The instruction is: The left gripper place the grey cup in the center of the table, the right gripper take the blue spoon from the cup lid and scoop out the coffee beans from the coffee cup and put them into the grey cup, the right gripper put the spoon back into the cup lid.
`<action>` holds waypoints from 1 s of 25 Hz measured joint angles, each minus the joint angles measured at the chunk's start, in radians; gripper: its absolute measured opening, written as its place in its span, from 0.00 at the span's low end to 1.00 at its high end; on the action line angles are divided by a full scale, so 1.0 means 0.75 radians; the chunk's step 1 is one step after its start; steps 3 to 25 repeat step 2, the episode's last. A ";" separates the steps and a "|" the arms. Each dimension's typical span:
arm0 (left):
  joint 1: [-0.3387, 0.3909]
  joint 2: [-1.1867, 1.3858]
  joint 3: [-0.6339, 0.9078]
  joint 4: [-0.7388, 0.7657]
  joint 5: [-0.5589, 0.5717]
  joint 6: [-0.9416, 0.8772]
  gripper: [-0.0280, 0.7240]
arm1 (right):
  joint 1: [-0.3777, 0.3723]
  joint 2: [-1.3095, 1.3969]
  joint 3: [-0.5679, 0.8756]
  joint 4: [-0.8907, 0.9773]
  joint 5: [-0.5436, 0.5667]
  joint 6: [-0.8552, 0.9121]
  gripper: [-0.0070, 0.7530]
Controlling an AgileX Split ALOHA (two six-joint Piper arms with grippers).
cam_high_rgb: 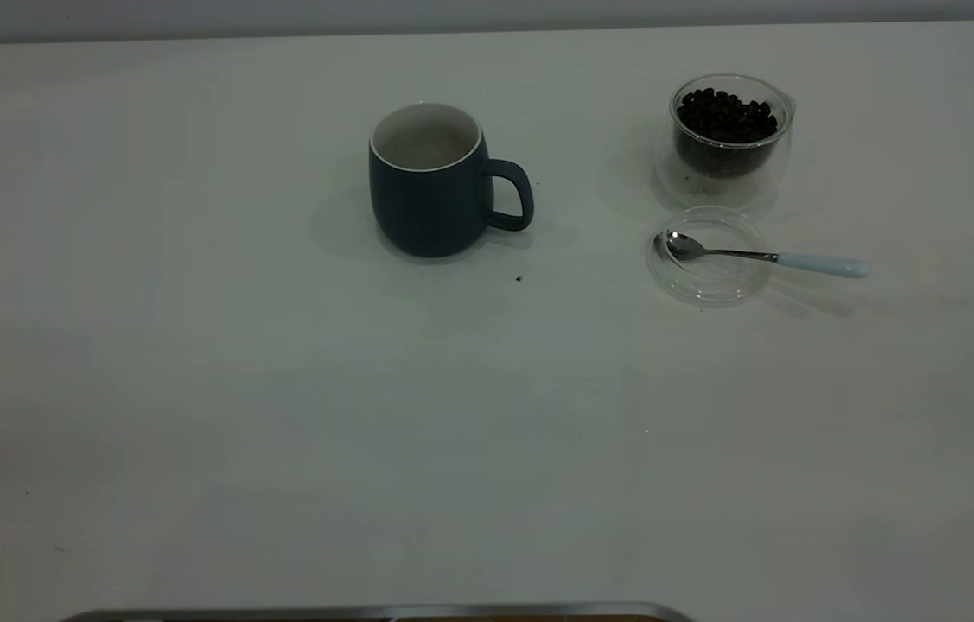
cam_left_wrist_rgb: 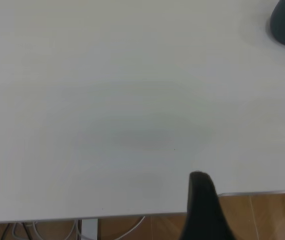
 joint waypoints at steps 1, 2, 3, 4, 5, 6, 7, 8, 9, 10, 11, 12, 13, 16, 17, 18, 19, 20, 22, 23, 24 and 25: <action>0.000 0.000 0.000 0.000 0.000 0.000 0.76 | 0.000 0.000 0.000 0.000 0.000 0.000 0.54; 0.000 0.000 0.000 0.000 0.000 0.000 0.76 | 0.000 0.000 0.000 0.000 0.000 0.000 0.54; 0.000 0.000 0.000 0.000 0.000 0.000 0.76 | 0.000 0.000 0.000 0.000 0.000 0.000 0.54; 0.000 0.000 0.000 0.000 0.000 0.000 0.76 | 0.000 0.000 0.000 0.000 0.000 0.000 0.54; 0.000 0.000 0.000 0.000 0.000 0.000 0.76 | 0.000 0.000 0.000 0.000 0.000 0.000 0.54; 0.000 0.000 0.000 0.000 0.000 0.000 0.76 | 0.000 0.000 0.000 0.000 0.000 0.000 0.54; 0.000 0.000 0.000 0.000 0.000 0.000 0.76 | 0.000 0.000 0.000 0.000 0.000 0.000 0.54; 0.000 0.000 0.000 0.000 0.000 0.000 0.76 | 0.000 0.000 0.000 0.000 0.000 0.000 0.54; 0.000 0.000 0.000 0.000 0.000 0.000 0.76 | 0.000 0.000 0.000 0.000 0.000 0.000 0.54; 0.000 0.000 0.000 0.000 0.000 0.000 0.76 | 0.000 0.000 0.000 0.000 0.000 0.000 0.54; 0.000 0.000 0.000 0.000 0.000 0.000 0.76 | 0.000 0.000 0.000 0.000 0.000 0.000 0.54; 0.000 0.000 0.000 0.000 0.000 0.000 0.76 | 0.000 0.000 0.000 0.000 0.000 0.000 0.54; 0.000 0.000 0.000 0.000 0.000 0.000 0.76 | 0.000 0.000 0.000 0.000 0.000 0.000 0.54; 0.000 0.000 0.000 0.000 0.000 0.000 0.76 | 0.000 0.000 0.000 0.000 0.000 0.000 0.54; 0.000 0.000 0.000 0.000 0.000 0.000 0.76 | 0.000 0.000 0.000 0.000 0.000 0.000 0.54; 0.000 0.000 0.000 0.000 0.000 0.000 0.76 | 0.000 0.000 0.000 0.000 0.000 0.000 0.54; 0.000 0.000 0.000 0.000 0.000 0.000 0.76 | 0.000 0.000 0.000 0.000 0.000 0.000 0.54; 0.000 0.000 0.000 0.000 0.000 0.000 0.76 | 0.000 0.000 0.000 0.000 0.000 0.000 0.54; 0.000 0.000 0.000 0.000 0.000 0.000 0.76 | 0.000 0.000 0.000 0.000 0.000 0.000 0.54; 0.000 0.000 0.000 0.000 0.000 0.000 0.76 | 0.000 0.000 0.000 0.000 0.000 0.000 0.54; 0.000 0.000 0.000 0.000 0.000 0.000 0.76 | 0.000 0.000 0.000 0.000 0.000 0.000 0.54; 0.000 0.000 0.000 0.000 0.000 0.000 0.76 | 0.000 0.000 0.000 0.000 0.000 0.000 0.54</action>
